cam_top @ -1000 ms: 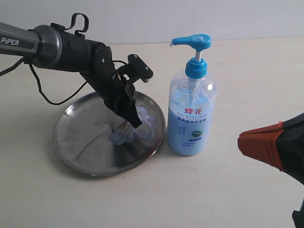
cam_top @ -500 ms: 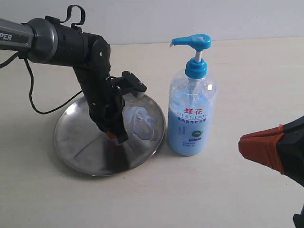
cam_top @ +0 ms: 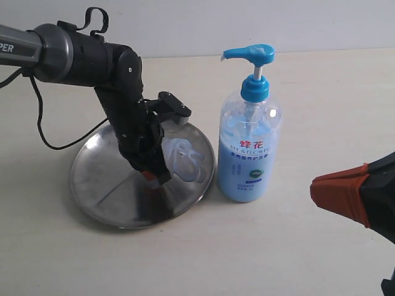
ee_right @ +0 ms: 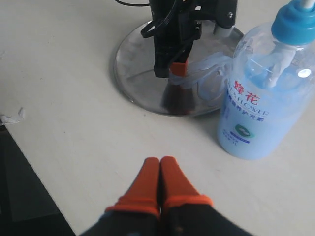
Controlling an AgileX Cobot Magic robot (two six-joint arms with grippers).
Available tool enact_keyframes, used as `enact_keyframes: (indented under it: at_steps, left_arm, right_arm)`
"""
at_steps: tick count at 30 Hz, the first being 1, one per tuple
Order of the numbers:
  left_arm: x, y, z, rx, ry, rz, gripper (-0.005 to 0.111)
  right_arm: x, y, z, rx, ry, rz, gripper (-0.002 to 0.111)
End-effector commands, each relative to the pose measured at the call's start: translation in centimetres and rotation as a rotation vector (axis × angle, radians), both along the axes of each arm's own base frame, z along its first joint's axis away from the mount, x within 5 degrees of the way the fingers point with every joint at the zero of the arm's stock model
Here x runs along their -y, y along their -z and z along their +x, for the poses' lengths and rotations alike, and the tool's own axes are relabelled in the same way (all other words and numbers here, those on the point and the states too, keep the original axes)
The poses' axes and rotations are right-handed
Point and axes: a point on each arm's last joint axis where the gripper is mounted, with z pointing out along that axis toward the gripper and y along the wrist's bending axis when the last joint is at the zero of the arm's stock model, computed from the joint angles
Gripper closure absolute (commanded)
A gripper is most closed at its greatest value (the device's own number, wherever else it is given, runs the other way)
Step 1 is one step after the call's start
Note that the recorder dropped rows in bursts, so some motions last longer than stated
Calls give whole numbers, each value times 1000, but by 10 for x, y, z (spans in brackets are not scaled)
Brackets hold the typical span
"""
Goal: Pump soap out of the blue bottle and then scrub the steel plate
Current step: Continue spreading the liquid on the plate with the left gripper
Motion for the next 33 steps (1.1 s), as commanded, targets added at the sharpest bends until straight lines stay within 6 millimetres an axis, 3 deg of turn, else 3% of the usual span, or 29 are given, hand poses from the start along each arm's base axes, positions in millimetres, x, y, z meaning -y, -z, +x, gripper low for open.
enact_keyframes:
  at_steps: [1, 10, 17, 33]
  left_arm:
    - [5, 28, 6, 84, -22, -53, 107]
    - [12, 24, 22, 258, -38, -135, 107]
    - [13, 23, 25, 295, -44, -152, 107]
    - [-3, 28, -10, -91, 9, 34, 107]
  right_arm:
    - [0, -2, -1, 12, -2, 11, 108]
    - [-1, -2, -1, 20, -21, 18, 108]
    - [-1, -3, -1, 23, -21, 18, 108]
    - [-1, -2, -1, 22, -22, 15, 108]
